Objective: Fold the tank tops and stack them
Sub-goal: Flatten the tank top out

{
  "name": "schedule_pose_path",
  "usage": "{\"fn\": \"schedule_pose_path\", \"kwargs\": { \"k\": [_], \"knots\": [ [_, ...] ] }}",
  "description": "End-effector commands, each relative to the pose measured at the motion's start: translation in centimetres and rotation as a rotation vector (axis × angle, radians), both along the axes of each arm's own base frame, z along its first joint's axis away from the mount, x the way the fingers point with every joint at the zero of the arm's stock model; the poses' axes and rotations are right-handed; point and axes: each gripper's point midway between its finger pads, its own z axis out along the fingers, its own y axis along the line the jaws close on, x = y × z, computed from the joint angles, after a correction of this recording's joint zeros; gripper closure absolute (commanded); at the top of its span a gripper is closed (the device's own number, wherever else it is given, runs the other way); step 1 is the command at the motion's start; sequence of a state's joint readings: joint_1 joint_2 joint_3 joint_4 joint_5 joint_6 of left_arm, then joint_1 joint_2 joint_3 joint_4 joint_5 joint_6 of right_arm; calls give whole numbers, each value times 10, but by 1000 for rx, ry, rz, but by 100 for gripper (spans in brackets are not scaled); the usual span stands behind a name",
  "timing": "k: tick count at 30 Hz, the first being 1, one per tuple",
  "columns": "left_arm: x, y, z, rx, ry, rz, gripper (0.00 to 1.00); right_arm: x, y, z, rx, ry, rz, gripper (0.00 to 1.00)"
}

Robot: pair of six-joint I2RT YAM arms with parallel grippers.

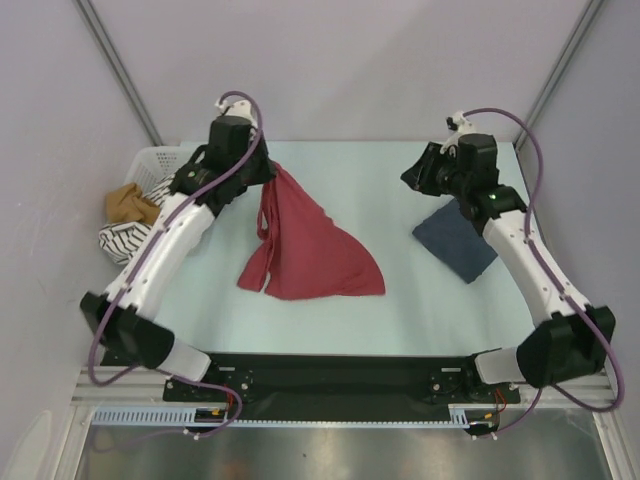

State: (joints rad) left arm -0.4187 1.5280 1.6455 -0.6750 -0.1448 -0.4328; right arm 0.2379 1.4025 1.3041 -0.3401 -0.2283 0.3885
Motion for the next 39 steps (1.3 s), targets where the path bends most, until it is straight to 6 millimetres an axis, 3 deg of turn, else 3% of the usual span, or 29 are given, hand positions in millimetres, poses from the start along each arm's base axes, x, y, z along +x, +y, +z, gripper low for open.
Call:
{"fn": "schedule_pose_path", "kwargs": {
  "k": [1,2,9,12,15,17,18,20,21,25,30,39],
  "knots": [
    [-32,21,32,4,-81,6,96,-35,1,23,4,14,65,66],
    [-37,22,29,-2,-82,0,95,-39,3,19,8,31,78,62],
    [-48,7,-76,24,141,-81,100,-58,29,-49,25,148,151,61],
    [-53,-5,-92,-15,171,-137,100,-60,40,-79,8,194,172,55],
    [-58,-17,-93,-49,187,-198,100,-58,54,-104,11,227,203,45],
    [-62,-14,-96,-27,200,-185,100,-54,64,-116,-23,245,222,44],
    [-64,-12,-100,-22,208,-178,99,-57,72,-141,-79,305,227,44],
    [-67,-7,-104,-20,203,-158,100,-53,80,-154,-150,318,231,43],
    [-71,-5,-113,-12,218,-155,100,-57,83,-178,-217,367,221,43],
    [-76,-2,-128,-2,252,-146,100,-56,88,-213,-333,425,185,44],
    [-76,-2,-131,-5,255,-143,100,-45,85,-230,-476,431,103,46],
    [-74,0,-132,7,251,-137,100,-38,82,-229,-562,385,48,43]
  ]
}}
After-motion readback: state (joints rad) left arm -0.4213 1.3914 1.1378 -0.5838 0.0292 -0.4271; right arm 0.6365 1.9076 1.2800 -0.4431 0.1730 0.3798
